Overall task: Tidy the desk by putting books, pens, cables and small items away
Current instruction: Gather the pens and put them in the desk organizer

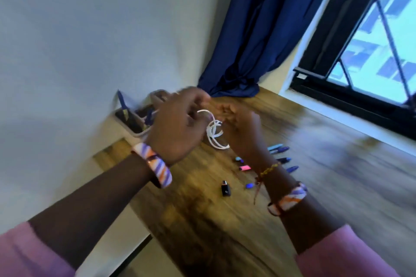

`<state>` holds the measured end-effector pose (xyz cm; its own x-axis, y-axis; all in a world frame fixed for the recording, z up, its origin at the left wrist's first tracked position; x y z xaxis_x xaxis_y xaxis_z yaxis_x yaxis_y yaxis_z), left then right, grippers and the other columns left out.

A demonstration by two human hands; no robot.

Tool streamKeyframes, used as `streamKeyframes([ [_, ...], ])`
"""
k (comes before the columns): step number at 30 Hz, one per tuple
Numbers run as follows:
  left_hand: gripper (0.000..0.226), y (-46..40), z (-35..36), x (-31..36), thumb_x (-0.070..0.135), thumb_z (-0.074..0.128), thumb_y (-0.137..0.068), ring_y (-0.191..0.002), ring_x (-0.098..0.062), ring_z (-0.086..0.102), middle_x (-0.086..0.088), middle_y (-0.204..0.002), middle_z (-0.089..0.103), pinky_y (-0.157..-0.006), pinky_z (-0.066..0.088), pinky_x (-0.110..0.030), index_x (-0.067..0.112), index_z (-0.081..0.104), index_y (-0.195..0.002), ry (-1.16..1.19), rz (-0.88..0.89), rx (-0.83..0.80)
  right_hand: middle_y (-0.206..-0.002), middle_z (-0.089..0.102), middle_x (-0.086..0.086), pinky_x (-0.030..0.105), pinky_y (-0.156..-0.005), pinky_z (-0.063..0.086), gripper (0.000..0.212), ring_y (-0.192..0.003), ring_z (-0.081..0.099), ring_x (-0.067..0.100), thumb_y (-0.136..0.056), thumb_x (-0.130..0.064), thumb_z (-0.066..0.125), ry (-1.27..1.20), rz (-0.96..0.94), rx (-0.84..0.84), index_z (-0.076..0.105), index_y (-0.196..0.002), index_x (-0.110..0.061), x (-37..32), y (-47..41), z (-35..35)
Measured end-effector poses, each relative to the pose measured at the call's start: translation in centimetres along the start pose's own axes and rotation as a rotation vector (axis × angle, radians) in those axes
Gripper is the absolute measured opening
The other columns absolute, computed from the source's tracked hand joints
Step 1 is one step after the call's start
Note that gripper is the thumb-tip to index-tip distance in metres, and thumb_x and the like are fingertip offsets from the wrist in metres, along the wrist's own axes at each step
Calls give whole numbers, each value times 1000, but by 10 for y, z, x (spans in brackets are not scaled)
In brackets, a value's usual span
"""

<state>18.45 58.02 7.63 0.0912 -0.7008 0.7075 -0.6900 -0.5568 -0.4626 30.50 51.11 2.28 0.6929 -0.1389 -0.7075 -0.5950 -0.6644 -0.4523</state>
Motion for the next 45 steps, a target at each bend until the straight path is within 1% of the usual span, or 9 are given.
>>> streamKeyframes([
  [3, 15, 0, 83, 13, 16, 64, -82, -82, -17, 62, 0, -93, 65, -75, 47, -28, 15, 61, -96, -130, 57, -398, -90, 74, 3, 11, -67, 48, 32, -75, 63, 6, -74, 5, 52, 180, 130, 58, 72, -92, -13, 54, 9, -49],
  [8, 31, -5, 188, 2, 22, 56, -85, -109, -29, 58, -11, -117, 61, -89, 48, -36, 13, 57, -114, -455, 140, -730, -97, 73, 4, 22, -78, 50, 31, -86, 68, 14, -79, 4, 57, 330, 465, 81, 74, -94, -17, 144, 45, -108],
  [15, 21, -16, 243, -18, 14, 52, -88, -107, -35, 59, -16, -115, 60, -83, 48, -38, 10, 62, -106, -653, 167, -779, -105, 69, 3, 31, -79, 50, 37, -98, 62, 24, -79, -9, 52, 685, 376, -121, 68, -105, -29, 157, 53, -86],
  [22, 22, -16, 248, -24, 12, 61, -84, -102, -31, 61, -17, -112, 63, -77, 47, -33, 4, 61, -104, -633, 200, -981, -92, 71, 6, 32, -77, 51, 24, -86, 64, 22, -77, 5, 59, 499, 287, -88, 72, -89, -13, 137, 41, -92],
  [26, 23, -50, 182, 5, 14, 53, -92, -107, -30, 58, -17, -114, 61, -85, 43, -33, 0, 60, -108, -435, 172, -820, -77, 70, -1, 29, -74, 50, 31, -75, 64, 19, -78, 5, 65, 187, 278, 200, 69, -74, -25, 84, 19, -136],
  [30, 21, -86, 65, 5, 5, 59, -86, -65, -10, 64, -2, -73, 60, -65, 50, -27, 17, 50, -72, -88, 101, -504, -64, 68, -15, 17, -71, 50, 34, -66, 61, 0, -77, 2, 69, -72, 140, 303, 66, -72, -31, 4, -6, -138],
  [36, 29, -82, -96, -39, 12, 70, -74, -58, -14, 49, 9, -57, 51, -54, 33, -15, 20, 49, -56, -303, 37, -96, -65, 68, -12, 24, -64, 48, 36, -63, 60, 5, -76, -1, 69, 11, 20, 41, 64, -68, -35, -84, -37, -45],
  [38, 33, -69, -118, -61, 12, 70, -71, -56, -16, 49, 7, -54, 51, -53, 32, -14, 21, 47, -50, -332, -38, -77, -75, 72, 1, 31, -73, 53, 34, -74, 67, 16, -78, -2, 68, 70, 10, -53, 63, -67, -34, -100, -44, -16],
  [45, 32, -39, -122, -115, 14, 70, -69, -64, -17, 52, 5, -59, 57, -58, 32, -19, 21, 48, -48, -360, -117, -143, -89, 69, 3, 10, -69, 46, 19, -81, 63, 12, -84, 1, 58, 336, -71, -277, 73, -91, -9, -150, -50, 64],
])
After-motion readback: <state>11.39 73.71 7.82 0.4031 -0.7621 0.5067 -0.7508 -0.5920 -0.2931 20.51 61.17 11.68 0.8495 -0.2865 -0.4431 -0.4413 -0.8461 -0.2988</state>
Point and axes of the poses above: each hand's wrist, its own y-axis away from the middle knuckle, its own z-axis out of the palm, x = y × z, the point moved 10 cm from there along -y, towards the middle knuckle
